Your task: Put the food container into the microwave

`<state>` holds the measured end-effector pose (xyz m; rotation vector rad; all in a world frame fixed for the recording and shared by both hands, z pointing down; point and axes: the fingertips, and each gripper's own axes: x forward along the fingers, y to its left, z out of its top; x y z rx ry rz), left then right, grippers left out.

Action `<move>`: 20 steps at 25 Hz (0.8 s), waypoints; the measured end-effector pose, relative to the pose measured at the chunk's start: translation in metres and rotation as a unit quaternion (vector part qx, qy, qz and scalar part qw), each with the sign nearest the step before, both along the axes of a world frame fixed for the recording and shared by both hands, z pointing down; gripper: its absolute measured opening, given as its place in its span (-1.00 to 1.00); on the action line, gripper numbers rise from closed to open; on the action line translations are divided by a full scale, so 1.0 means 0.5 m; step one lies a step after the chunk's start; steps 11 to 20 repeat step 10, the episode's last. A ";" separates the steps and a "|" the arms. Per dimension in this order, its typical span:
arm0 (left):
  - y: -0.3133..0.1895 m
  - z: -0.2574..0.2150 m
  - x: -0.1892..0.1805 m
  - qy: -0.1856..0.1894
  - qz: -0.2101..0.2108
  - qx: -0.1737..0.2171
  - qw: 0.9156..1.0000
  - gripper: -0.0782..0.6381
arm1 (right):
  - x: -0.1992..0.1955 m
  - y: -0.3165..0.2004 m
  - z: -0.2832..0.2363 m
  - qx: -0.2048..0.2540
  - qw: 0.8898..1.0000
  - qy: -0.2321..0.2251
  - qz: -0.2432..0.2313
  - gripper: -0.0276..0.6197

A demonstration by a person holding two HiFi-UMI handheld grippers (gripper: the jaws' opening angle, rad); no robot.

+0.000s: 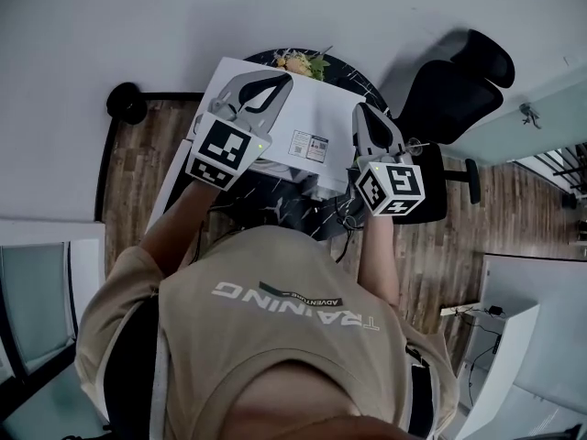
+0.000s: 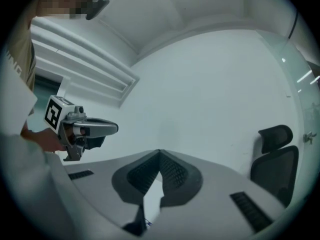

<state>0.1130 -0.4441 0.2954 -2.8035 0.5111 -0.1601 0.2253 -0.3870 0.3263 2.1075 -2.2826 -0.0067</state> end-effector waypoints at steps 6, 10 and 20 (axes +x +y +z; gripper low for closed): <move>-0.020 0.020 0.009 -0.004 -0.001 -0.009 1.000 -0.76 | -0.010 -0.026 0.011 -0.001 1.000 0.005 -0.004 -0.89; -0.057 0.025 0.009 0.000 -0.013 -0.017 1.000 -0.76 | -0.008 -0.050 0.014 -0.006 1.000 0.013 -0.011 -0.89; -0.057 0.025 0.009 0.000 -0.013 -0.017 1.000 -0.76 | -0.008 -0.050 0.014 -0.006 1.000 0.013 -0.011 -0.89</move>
